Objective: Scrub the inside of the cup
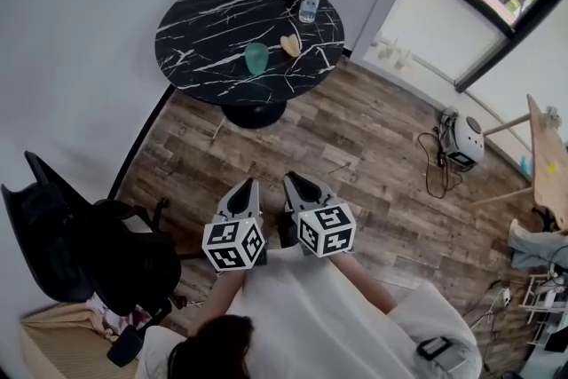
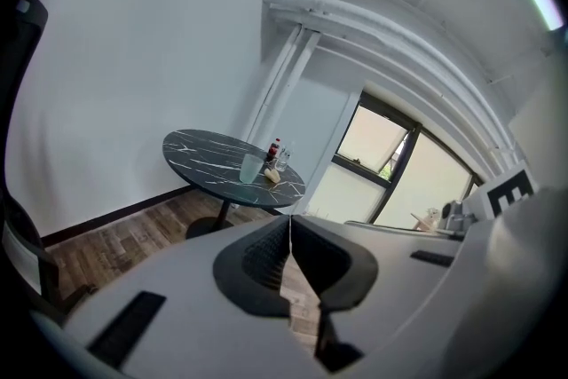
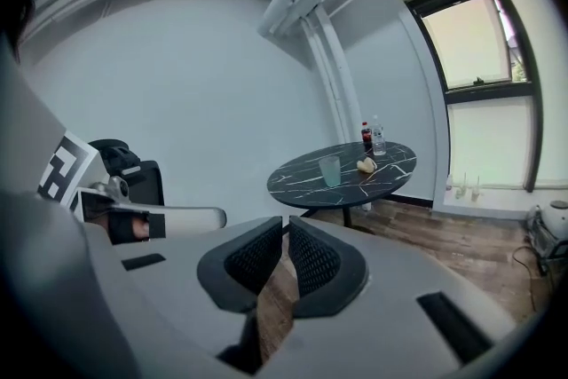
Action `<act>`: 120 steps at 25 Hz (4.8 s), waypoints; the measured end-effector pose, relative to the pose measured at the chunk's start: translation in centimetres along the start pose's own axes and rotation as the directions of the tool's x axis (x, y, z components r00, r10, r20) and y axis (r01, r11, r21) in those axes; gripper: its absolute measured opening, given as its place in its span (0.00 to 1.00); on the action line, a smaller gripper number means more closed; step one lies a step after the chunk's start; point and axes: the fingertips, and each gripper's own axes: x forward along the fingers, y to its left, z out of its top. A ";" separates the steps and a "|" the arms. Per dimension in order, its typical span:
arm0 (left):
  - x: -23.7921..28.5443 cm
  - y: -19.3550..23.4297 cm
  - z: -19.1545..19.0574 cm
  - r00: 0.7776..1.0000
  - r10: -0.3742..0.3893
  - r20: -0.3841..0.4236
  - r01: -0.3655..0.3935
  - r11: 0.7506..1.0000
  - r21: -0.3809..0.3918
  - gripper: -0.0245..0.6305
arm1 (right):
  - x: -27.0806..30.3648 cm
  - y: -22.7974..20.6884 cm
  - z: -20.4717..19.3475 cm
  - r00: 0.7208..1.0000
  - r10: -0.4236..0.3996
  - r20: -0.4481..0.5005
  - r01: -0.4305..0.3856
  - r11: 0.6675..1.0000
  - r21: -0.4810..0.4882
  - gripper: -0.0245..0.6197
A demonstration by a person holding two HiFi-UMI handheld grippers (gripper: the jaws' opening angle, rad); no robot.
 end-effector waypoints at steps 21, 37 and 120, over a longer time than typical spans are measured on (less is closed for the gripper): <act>17.0 -3.4 4.6 0.995 0.093 -0.027 -0.093 0.996 0.014 0.06 | 8.5 -13.8 6.5 0.985 0.142 -0.100 -0.149 0.987 -0.063 0.10; 19.4 -5.3 4.0 0.989 0.105 -0.109 -0.084 0.980 0.178 0.05 | 9.5 -15.4 7.5 0.975 0.188 -0.116 -0.195 0.979 -0.054 0.10; 36.7 15.8 9.1 0.869 -0.097 -0.486 0.386 0.747 0.541 0.60 | 28.1 -21.4 17.0 0.993 -0.098 -0.069 0.107 0.985 0.137 0.10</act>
